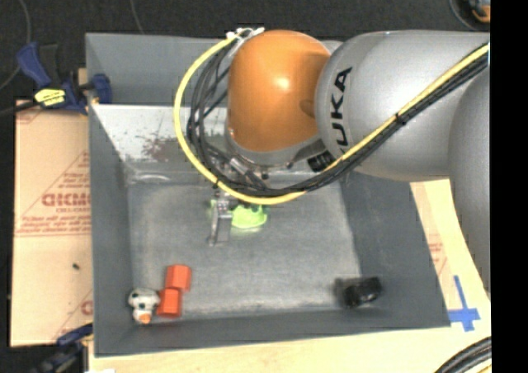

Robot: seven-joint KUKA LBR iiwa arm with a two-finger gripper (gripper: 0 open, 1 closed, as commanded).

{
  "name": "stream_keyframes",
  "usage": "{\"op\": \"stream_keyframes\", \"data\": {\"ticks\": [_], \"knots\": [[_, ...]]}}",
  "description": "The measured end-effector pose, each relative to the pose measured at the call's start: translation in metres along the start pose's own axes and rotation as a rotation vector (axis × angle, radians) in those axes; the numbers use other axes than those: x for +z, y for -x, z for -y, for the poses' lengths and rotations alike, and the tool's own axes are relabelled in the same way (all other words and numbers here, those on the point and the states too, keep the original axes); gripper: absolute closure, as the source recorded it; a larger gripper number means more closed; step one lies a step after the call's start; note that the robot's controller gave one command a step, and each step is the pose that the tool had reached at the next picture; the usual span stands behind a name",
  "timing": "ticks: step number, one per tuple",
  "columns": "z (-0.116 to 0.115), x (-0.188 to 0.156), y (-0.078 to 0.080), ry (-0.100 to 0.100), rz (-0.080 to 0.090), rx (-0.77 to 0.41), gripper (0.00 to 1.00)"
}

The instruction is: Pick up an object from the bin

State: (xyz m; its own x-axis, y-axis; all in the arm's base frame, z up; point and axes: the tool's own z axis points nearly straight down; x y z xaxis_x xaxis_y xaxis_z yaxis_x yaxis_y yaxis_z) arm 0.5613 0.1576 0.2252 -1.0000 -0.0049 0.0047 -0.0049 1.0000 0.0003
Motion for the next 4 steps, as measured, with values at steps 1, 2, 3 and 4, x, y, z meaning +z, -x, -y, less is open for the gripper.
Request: {"op": "stream_keyframes", "data": {"ticks": [1,2,3,4], "knots": [[0.001,-0.005,0.002,0.001,0.008,0.004,0.00],[0.044,0.063,0.032,0.000,0.009,-0.232,0.00],[0.116,0.064,0.007,-0.003,0.011,-0.335,0.00],[0.114,0.086,0.067,-0.003,0.016,-0.574,0.00]]}}
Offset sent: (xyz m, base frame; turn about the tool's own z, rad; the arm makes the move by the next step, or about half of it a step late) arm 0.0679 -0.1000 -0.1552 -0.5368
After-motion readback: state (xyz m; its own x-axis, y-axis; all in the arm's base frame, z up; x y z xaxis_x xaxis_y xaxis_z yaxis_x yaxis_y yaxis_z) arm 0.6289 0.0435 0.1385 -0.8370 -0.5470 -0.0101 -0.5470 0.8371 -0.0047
